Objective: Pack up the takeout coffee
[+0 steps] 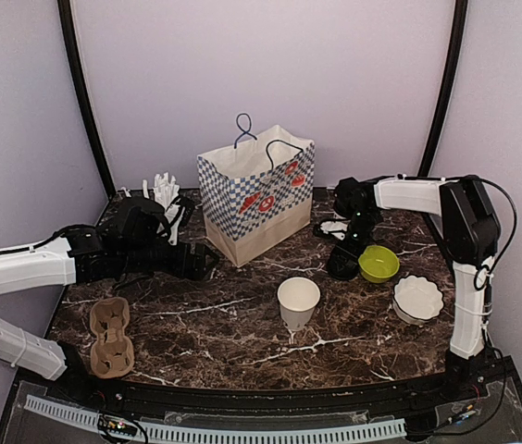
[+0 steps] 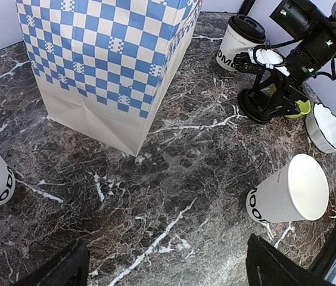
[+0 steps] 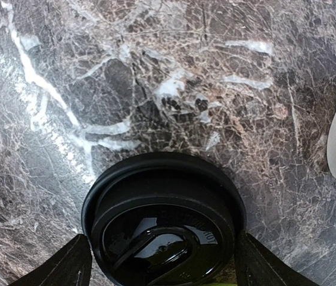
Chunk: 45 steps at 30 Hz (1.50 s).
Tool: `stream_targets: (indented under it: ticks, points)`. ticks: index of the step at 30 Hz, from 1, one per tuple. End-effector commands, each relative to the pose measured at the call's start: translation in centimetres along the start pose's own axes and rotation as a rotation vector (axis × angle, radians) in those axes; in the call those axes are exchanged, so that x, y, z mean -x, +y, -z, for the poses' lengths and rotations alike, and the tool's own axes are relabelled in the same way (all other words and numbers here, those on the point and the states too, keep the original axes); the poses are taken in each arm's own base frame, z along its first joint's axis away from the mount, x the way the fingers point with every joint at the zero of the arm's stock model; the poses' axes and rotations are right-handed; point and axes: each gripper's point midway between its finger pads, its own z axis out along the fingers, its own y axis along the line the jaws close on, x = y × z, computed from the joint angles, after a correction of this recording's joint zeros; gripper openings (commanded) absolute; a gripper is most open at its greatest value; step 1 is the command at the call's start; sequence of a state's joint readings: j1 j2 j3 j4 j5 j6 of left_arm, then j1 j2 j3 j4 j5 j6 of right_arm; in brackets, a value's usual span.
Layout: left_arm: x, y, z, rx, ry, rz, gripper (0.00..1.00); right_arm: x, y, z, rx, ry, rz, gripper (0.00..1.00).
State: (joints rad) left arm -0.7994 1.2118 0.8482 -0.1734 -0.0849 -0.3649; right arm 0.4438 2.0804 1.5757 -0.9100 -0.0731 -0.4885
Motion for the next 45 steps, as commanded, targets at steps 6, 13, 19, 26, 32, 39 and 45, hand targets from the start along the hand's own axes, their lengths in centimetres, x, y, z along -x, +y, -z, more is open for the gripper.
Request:
stream_targets:
  ticks: [6,13,19,26,32,39,45]
  points:
    - [0.5,-0.4,0.4,-0.025,-0.019,-0.015,0.94,-0.3,-0.4,-0.5,-0.015,0.02,-0.015,0.73]
    - [0.8,-0.5,0.5,-0.027,-0.022,-0.018,0.94,0.6,0.5,2.8,0.004,-0.054,-0.026,0.66]
    - [1.0,-0.5,0.5,-0.018,-0.013,-0.037,0.94,2.2,2.6,9.0,0.04,-0.198,0.011,0.66]
    - [2.0,-0.3,0.5,0.015,-0.014,-0.079,0.93,2.6,9.3,14.2,0.168,-0.309,0.217,0.66]
    - [2.7,-0.7,0.3,0.007,-0.009,-0.091,0.93,1.8,16.0,14.5,0.284,-0.291,0.401,0.66]
    - [3.0,-0.9,0.4,-0.001,-0.022,-0.08,0.93,1.9,18.5,13.4,0.246,-0.222,0.507,0.66]
    - [3.2,-1.1,0.3,-0.005,-0.011,-0.095,0.93,2.5,19.2,12.9,0.245,-0.215,0.526,0.66]
